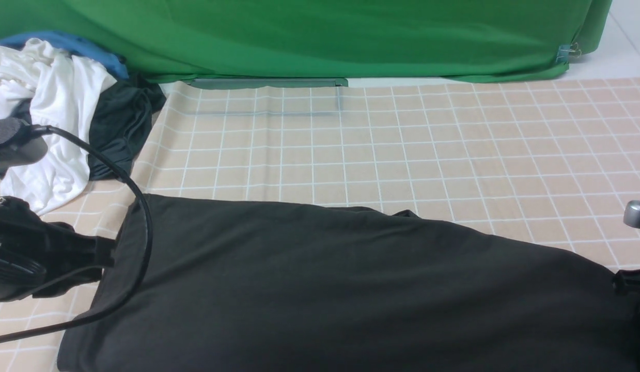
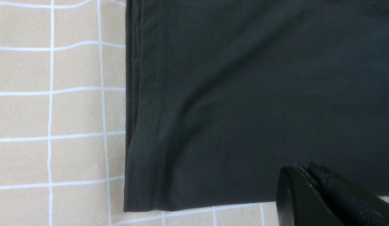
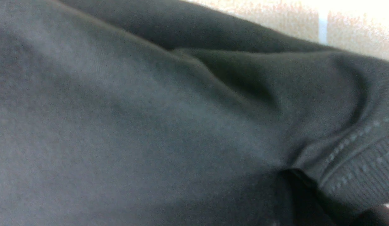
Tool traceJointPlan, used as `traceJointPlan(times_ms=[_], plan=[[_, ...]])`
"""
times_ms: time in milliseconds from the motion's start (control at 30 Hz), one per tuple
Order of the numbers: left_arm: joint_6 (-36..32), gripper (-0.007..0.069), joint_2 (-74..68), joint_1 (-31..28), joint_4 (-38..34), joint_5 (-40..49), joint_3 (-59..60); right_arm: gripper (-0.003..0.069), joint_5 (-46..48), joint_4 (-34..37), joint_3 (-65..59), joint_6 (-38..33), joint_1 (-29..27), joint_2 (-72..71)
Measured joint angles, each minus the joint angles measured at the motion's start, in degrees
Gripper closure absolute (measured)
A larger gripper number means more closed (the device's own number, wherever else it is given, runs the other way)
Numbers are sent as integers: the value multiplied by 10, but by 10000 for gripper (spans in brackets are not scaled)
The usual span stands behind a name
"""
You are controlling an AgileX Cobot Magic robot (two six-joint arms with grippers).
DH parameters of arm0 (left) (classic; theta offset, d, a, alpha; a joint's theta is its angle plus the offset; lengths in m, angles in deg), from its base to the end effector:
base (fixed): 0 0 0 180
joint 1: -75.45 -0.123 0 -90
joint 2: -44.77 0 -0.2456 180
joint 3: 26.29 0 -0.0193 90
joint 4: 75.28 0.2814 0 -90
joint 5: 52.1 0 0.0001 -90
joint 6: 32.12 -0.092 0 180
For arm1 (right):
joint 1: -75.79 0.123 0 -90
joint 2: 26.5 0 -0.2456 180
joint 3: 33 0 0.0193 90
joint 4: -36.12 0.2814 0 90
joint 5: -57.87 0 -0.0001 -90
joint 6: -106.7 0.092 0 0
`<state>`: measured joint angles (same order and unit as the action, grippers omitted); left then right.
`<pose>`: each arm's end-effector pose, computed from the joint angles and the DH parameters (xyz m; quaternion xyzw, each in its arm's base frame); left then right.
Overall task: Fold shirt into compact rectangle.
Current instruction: 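Pull the folded dark garment lengthwise by its ends to straighten it flat on the table, then fold the right end of the dark garment over onto its left end with the right gripper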
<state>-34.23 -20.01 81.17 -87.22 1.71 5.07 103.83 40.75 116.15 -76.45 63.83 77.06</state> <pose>0.2207 -0.0376 0.2562 0.0281 0.9609 -0.1051 0.2547 0.2668 -0.0510 0.0868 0.1048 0.9941 0.0291 0.0006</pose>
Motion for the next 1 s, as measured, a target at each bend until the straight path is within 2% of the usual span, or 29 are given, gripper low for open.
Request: traceJointPlan(times_ms=[300, 400, 600, 633, 667, 1000], plan=[[-14, 606, 0, 0, -1, 0, 0, 565, 86, -134, 51, 81, 0, -61], [-15, 606, 0, 0, -1, 0, 0, 565, 122, -129, 92, 86, 0, -97], [-16, 606, 0, 0, -3, -8, 0, 565, 199, -35, 181, 58, 19, -112], [-16, 606, 0, 0, -5, -16, 0, 565, 215, -8, 204, 53, 48, -112], [-16, 606, 0, 0, -6, -17, 0, 565, 217, -3, 209, 53, 56, -112], [-16, 606, 0, 0, -27, -30, 0, 565, 227, 74, 357, 105, 316, -70]])
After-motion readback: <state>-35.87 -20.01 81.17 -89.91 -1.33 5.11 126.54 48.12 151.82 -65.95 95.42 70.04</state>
